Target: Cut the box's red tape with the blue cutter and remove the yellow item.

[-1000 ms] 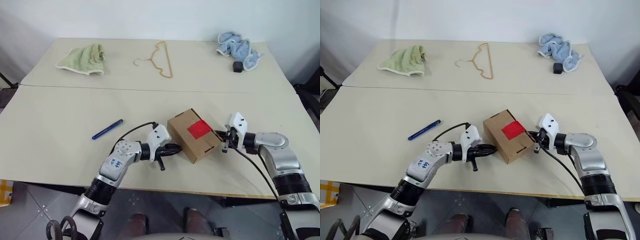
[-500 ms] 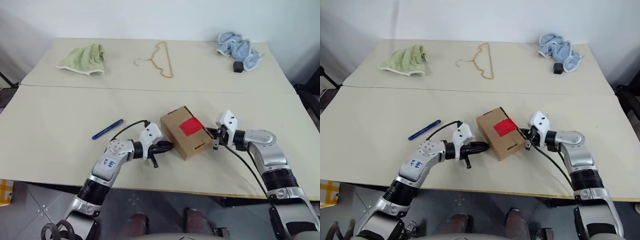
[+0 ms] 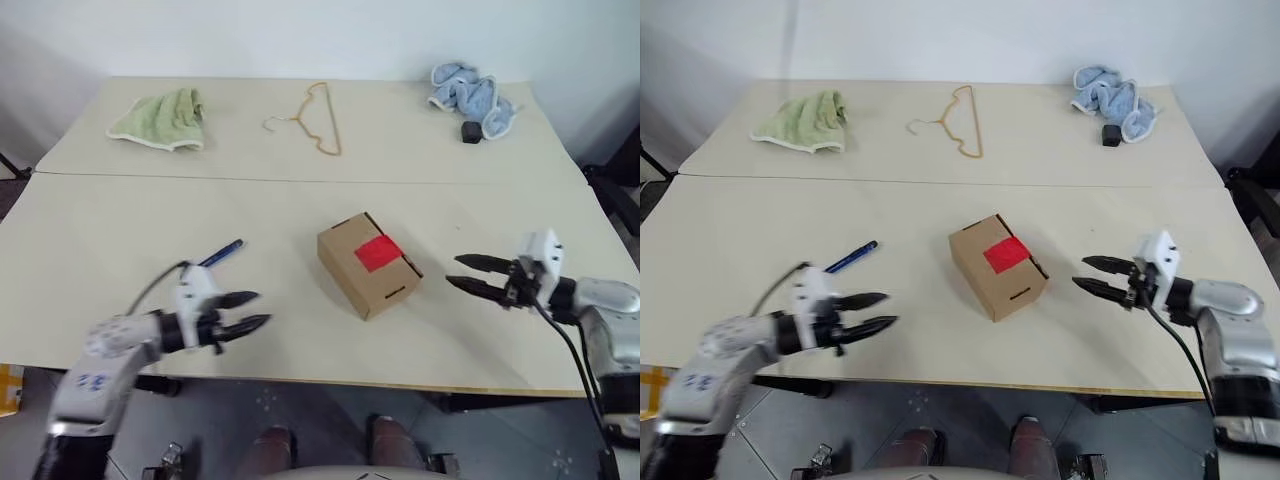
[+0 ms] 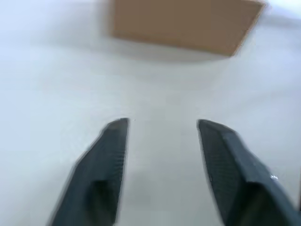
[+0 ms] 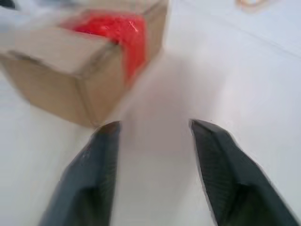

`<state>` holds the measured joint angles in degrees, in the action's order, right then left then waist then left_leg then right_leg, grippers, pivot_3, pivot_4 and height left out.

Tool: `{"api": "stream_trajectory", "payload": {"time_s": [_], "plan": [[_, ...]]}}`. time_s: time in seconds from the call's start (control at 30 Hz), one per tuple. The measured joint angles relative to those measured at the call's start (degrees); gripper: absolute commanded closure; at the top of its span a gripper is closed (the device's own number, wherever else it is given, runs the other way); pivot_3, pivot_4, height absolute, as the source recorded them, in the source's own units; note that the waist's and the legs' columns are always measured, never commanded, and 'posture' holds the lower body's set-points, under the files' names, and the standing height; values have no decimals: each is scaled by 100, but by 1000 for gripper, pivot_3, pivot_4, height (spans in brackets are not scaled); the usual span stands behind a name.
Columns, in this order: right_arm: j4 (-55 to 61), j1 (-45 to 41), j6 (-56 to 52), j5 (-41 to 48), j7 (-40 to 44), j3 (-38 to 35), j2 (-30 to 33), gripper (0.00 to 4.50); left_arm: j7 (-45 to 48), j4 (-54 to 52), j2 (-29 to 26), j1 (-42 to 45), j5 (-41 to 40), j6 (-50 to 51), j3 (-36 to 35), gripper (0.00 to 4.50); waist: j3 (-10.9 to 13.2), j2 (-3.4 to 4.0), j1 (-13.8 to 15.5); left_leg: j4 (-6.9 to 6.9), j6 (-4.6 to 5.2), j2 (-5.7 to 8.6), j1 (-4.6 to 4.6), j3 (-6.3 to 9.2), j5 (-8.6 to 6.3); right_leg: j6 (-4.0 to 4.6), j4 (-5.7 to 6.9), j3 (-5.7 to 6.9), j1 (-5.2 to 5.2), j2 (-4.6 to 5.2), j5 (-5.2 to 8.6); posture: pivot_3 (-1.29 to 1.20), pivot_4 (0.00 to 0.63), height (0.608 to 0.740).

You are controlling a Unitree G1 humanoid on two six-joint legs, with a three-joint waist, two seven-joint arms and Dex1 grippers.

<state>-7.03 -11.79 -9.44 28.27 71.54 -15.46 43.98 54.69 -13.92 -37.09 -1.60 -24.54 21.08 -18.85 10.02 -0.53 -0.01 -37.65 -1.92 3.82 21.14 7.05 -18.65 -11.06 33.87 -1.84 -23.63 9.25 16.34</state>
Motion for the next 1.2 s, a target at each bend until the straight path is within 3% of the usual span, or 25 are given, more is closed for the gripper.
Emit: {"api": "stream_trajectory", "payload": {"time_s": [0.1,0.27,0.47,0.63,0.8,1.0,1.2], "plan": [[1506,970,-218,762,-171,-547,-206,48,440,1108,-510,-492,-309,-314,-1242,138,0,-1,-1,0,5,-3,-5,-4,-8,4,0,1,5,-3,2,0,150,740],[3077,1693,-526,1706,-381,-791,-325,0,775,3187,-1276,-822,-234,-877,-2138,22,-3,-9,-6,-2,13,-4,-12,-6,-15,4,1,1,10,-3,2,0,150,740],[3624,1655,-182,1733,-353,-502,-549,0,958,4359,-1601,-768,-73,-1341,-2242,22,-6,-18,30,-4,14,-3,-12,-2,-17,4,2,3,13,-1,2,0,150,740],[3623,1580,-53,1621,-393,-517,-521,0,1137,4034,-1588,156,-278,-1114,-1795,22,-10,-27,154,-8,9,-3,-8,8,-14,6,10,9,13,-1,1,0,150,740],[3608,1709,-45,1528,-358,-553,-345,0,1272,3697,-1387,1451,-36,-1107,-505,22,-9,-23,130,-8,9,-1,-9,-1,-14,6,33,9,10,-2,0,0,150,740],[3643,1697,-51,1481,-504,-508,-326,0,923,5256,-990,2925,996,-1975,696,22,-9,-24,-33,-9,5,-7,-10,-14,-12,5,44,10,-1,-12,-1,0,150,740],[3891,1807,-50,1436,-725,-499,-327,0,990,5975,-869,3296,1370,-2548,1100,22,-11,-26,-5,-19,11,-5,-10,-20,-15,5,55,14,-2,-10,-1,0,150,740]]}}
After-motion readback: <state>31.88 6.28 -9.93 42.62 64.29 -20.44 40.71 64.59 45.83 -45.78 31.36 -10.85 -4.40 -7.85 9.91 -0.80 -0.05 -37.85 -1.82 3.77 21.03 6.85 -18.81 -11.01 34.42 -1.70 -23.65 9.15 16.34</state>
